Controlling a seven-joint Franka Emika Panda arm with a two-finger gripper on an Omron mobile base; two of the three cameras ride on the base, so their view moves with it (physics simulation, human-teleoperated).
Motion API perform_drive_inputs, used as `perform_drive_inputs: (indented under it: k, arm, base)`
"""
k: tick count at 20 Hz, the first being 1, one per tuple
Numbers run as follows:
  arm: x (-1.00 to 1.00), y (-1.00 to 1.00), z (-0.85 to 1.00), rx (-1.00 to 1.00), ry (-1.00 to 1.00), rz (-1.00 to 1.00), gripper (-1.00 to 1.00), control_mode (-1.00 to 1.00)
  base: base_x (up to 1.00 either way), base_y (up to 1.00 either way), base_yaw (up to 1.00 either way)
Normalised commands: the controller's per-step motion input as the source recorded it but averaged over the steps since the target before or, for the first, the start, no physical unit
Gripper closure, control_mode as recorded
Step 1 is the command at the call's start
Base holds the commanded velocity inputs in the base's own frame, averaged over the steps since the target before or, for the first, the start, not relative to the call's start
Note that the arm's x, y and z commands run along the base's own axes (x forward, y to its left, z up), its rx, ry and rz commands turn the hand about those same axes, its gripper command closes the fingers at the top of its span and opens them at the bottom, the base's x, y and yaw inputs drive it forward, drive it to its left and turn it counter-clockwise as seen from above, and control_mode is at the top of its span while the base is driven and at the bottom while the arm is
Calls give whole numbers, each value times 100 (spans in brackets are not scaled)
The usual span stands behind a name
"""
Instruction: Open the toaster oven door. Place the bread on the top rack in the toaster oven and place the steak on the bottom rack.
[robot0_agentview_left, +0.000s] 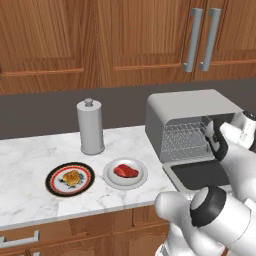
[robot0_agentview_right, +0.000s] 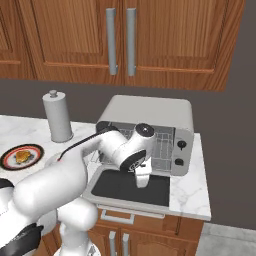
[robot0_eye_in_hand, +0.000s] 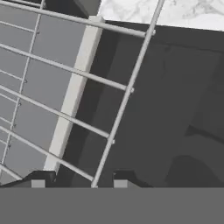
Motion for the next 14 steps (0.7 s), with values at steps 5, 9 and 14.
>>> perform_drive_inputs:
  k: [5,9,14]
  arm:
    - [-100,-45,-23,-26,23,20,-100,-100]
    - [-100,2,86,0,-3,16,-100,-100]
    - [-65,94,95,-1,-21,22,-100,-100]
  base:
    - [0,0,0]
    - [0,0,0]
    - [0,0,0]
